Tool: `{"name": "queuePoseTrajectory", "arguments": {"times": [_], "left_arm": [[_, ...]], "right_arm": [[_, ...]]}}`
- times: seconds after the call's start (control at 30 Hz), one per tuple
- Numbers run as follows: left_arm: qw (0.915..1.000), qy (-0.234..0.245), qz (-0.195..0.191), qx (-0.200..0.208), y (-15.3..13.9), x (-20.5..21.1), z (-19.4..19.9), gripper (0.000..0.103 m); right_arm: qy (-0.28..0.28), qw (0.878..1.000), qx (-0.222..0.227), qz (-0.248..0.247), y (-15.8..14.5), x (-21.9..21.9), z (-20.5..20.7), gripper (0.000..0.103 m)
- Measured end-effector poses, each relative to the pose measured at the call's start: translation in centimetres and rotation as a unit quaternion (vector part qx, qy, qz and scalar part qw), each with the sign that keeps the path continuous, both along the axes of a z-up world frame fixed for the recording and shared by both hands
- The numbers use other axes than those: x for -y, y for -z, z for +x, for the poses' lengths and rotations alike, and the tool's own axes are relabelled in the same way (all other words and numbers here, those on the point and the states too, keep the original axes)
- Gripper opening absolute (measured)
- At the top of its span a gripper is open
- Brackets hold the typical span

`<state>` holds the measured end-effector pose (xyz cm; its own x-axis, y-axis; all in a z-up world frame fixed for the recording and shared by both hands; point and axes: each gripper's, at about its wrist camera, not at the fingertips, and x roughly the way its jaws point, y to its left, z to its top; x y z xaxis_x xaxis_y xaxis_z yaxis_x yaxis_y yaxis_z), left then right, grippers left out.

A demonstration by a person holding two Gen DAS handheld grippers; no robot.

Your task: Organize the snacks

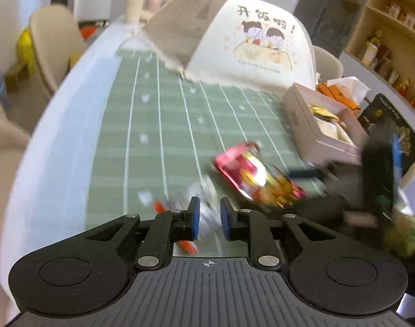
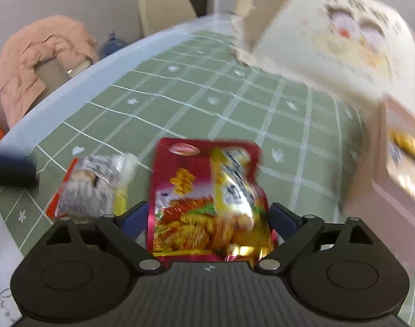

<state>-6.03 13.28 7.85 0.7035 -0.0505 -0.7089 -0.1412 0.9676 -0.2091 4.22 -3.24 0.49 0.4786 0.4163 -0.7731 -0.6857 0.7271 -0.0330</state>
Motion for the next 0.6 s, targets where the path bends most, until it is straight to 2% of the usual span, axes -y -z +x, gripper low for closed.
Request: {"name": "queuePoseTrajectory", "arguments": {"times": [0.1, 0.23, 0.37, 0.47, 0.53, 0.6], "left_arm": [[0.9997, 0.012, 0.02, -0.011, 0.4, -1.7, 3.0, 0.022], [0.9966, 0.058, -0.014, -0.058, 2.3, -3.0, 5.1, 0.022], [0.9864, 0.143, 0.039, -0.07, 2.7, -0.7, 4.7, 0.023], [0.9776, 0.183, 0.071, -0.076, 3.2, 0.7, 4.1, 0.024], [0.9752, 0.192, 0.069, -0.086, 3.3, 0.9, 3.8, 0.026], [0.9756, 0.188, 0.059, -0.096, 3.4, 0.6, 3.7, 0.026]], "right_arm": [[0.014, 1.0, 0.008, -0.008, 0.0, 1.3, -0.5, 0.097], [0.018, 1.0, 0.006, -0.015, -0.1, 2.1, -0.7, 0.097], [-0.008, 1.0, 0.022, -0.019, -0.4, 1.7, -0.9, 0.096], [-0.021, 0.999, 0.04, -0.021, -0.1, 0.6, -0.2, 0.096], [-0.014, 1.0, 0.026, -0.003, 0.1, 0.4, 0.8, 0.098], [0.002, 1.0, -0.013, 0.01, 0.2, 0.7, 2.0, 0.099]]}}
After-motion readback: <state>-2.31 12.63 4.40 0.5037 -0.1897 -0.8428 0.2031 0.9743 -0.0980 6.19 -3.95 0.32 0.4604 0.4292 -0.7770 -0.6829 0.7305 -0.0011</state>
